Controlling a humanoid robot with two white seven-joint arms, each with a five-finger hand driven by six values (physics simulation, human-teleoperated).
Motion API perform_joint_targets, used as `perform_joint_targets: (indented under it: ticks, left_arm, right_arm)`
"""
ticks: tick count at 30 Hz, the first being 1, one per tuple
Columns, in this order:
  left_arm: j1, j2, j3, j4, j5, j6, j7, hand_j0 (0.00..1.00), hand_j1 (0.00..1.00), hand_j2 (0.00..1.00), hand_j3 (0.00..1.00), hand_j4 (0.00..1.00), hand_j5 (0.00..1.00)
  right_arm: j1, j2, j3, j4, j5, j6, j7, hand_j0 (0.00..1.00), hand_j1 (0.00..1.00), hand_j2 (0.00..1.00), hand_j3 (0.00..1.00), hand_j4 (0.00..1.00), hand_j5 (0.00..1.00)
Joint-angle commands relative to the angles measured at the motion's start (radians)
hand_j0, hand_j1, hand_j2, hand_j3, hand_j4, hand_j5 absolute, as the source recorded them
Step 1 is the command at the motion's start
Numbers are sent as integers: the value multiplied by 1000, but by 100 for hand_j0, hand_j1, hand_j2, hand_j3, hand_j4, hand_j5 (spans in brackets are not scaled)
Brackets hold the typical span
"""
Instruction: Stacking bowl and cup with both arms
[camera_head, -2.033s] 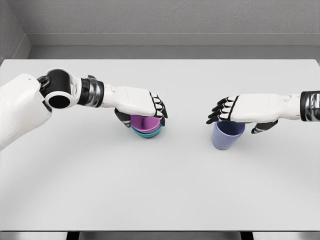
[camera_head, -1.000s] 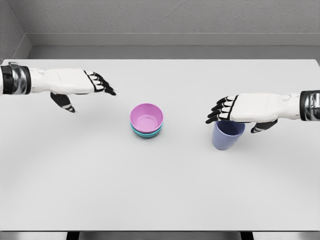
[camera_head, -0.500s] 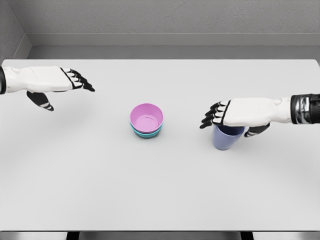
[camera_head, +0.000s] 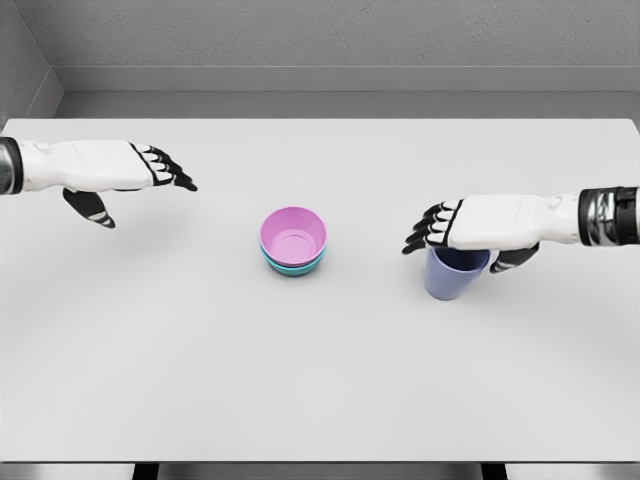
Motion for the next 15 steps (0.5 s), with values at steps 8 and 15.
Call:
perform_joint_targets:
  ticks: [8,15]
  left_arm:
    - [2,-4,2,0,4,2,-2,100,100,100,100,100,100]
    - [2,-2,2,0,2,2,-2,100,100,100,100,100,100]
  right_arm:
    - [0,6,1,11,-5,3,0,100,100,100,100,100,100]
    - [0,3,1,10,4,3,0,88,88,88,88,88,88]
